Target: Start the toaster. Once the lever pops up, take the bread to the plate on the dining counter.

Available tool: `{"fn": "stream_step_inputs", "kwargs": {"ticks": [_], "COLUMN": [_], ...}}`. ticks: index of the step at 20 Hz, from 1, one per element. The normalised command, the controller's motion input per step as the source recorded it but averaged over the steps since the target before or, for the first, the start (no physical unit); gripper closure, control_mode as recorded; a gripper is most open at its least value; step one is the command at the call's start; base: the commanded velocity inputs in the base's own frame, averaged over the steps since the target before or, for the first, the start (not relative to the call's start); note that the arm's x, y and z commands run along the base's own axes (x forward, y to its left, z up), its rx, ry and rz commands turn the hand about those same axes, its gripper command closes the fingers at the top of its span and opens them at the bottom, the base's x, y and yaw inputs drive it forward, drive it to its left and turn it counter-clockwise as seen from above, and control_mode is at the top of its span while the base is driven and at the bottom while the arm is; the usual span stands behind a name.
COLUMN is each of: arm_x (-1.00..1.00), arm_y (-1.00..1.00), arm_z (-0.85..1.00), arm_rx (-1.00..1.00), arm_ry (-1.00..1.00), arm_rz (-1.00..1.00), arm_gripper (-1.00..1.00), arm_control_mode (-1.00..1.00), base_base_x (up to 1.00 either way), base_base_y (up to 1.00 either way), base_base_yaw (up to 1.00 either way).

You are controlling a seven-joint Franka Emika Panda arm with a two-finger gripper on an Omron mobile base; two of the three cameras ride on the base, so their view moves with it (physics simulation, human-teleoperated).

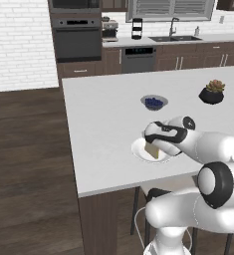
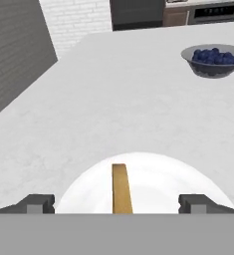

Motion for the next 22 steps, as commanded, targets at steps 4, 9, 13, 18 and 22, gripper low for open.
{"fn": "stream_step_inputs", "kwargs": {"ticks": [4, 9, 13, 18, 22], "arm_x": [0.00, 0.00, 0.00, -0.13, -0.51], "arm_y": [0.00, 0.00, 0.00, 0.00, 0.16], "arm_z": [0.20, 0.21, 0.28, 0.47, 0.57], "arm_rx": [0.00, 0.00, 0.00, -0.02, -0.09], "arm_ry": [0.00, 0.00, 0.01, 0.10, 0.17], "arm_rz": [0.00, 0.00, 0.00, -0.03, -0.10], "arm_gripper": [-1.00, -1.00, -1.00, -1.00, -1.00], "arm_control_mode": [-1.00, -1.00, -1.00, -1.00, -1.00], "base_base_x": [0.00, 0.00, 0.00, 0.00, 0.00], "base_base_y": [0.00, 0.00, 0.00, 0.00, 0.00], "base_base_yaw": [0.00, 0.00, 0.00, 0.00, 0.00]}}
